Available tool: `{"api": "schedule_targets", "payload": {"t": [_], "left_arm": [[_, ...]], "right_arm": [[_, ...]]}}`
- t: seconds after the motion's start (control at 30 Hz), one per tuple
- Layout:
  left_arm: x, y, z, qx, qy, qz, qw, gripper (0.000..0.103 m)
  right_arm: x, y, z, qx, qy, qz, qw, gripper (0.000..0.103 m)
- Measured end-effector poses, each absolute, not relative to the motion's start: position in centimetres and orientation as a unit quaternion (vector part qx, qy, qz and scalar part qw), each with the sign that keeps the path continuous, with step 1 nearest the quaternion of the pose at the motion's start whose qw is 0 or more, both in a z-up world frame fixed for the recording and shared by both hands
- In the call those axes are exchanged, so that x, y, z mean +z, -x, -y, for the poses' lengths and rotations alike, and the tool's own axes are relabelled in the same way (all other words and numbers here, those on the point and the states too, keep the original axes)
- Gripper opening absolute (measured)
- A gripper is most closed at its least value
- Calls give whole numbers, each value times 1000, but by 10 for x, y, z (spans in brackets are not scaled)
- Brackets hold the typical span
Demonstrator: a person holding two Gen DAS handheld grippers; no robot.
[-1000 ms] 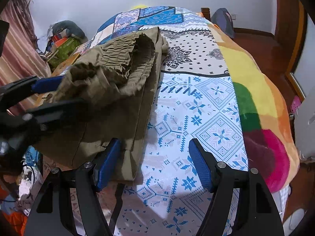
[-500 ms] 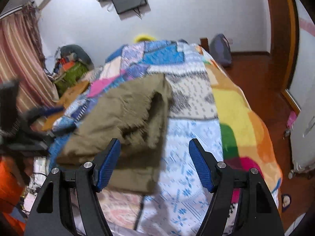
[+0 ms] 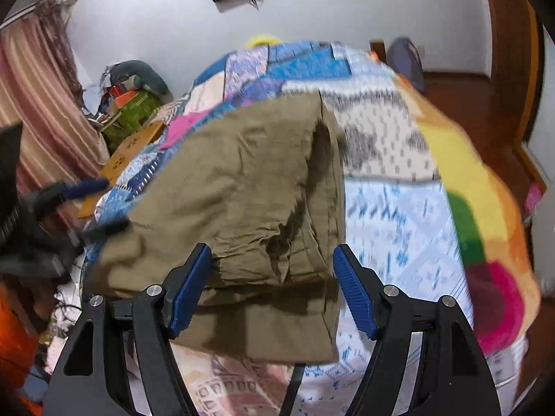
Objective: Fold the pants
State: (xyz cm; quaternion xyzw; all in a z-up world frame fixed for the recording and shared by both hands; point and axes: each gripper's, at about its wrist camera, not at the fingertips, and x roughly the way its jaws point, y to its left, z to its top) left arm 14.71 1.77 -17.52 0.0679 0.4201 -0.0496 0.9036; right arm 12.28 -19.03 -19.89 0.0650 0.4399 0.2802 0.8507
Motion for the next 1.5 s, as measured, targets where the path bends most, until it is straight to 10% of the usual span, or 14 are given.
{"api": "schedule_targets", "payload": {"t": [0.5, 0.9, 1.07, 1.5], "left_arm": [[-208, -287, -60, -35, -5, -480, 877, 91], [-247, -345, -67, -71, 85, -506, 856, 68], [-248, -366, -55, -74, 49, -500, 862, 31], [-239, -319, -70, -27, 29, -495, 868, 15]], "right_arm": [[-206, -118, 207, 283, -46, -435, 854, 72], [-214, -146, 226, 274, -44, -444, 852, 72], [-216, -157, 229, 274, -48, -445, 851, 72], [-199, -182, 239, 231, -30, -439, 868, 72]]}}
